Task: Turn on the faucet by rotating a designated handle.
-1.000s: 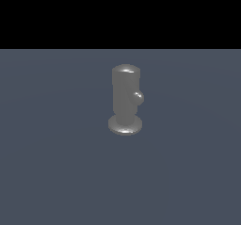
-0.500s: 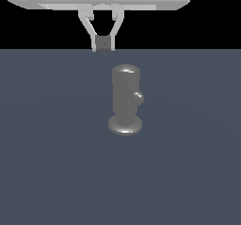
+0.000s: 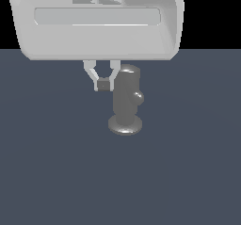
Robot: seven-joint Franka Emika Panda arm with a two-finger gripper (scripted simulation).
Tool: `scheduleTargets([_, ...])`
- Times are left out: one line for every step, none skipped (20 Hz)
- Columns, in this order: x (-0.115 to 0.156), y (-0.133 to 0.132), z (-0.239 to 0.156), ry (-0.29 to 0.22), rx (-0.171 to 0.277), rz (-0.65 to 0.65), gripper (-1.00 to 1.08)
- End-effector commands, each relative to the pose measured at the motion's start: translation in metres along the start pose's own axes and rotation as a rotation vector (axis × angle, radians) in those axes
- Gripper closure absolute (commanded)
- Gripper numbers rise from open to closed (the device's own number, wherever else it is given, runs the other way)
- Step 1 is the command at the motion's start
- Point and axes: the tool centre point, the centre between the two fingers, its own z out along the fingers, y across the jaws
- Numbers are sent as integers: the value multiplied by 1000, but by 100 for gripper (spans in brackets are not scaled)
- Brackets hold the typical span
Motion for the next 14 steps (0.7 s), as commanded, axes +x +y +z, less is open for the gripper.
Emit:
scheduleTargets([2,-1,9,1,0,1,108])
scheduleTargets([3,-1,12,1,0,1,108])
scheduleTargets([3,-1,14,1,0,1,108])
scheduleTargets([4,-1,16,2,0,2,108])
scheduleTargets([4,-1,17,2,0,2,108])
scheduleTargets([4,-1,18,2,0,2,108])
scheduleTargets([4,-1,19,2,0,2,108])
scheduleTargets([5,-2,20,2,0,2,108])
scheduleTargets([5,-2,20,2,0,2,108])
scheduleTargets([5,-2,20,2,0,2,108])
scheduleTargets([5,-2,20,2,0,2,108])
scheduleTargets([5,-2,20,2,0,2,108])
scheduleTargets([4,-2,20,2,0,2,108])
scheduleTargets([5,3,20,2,0,2,108])
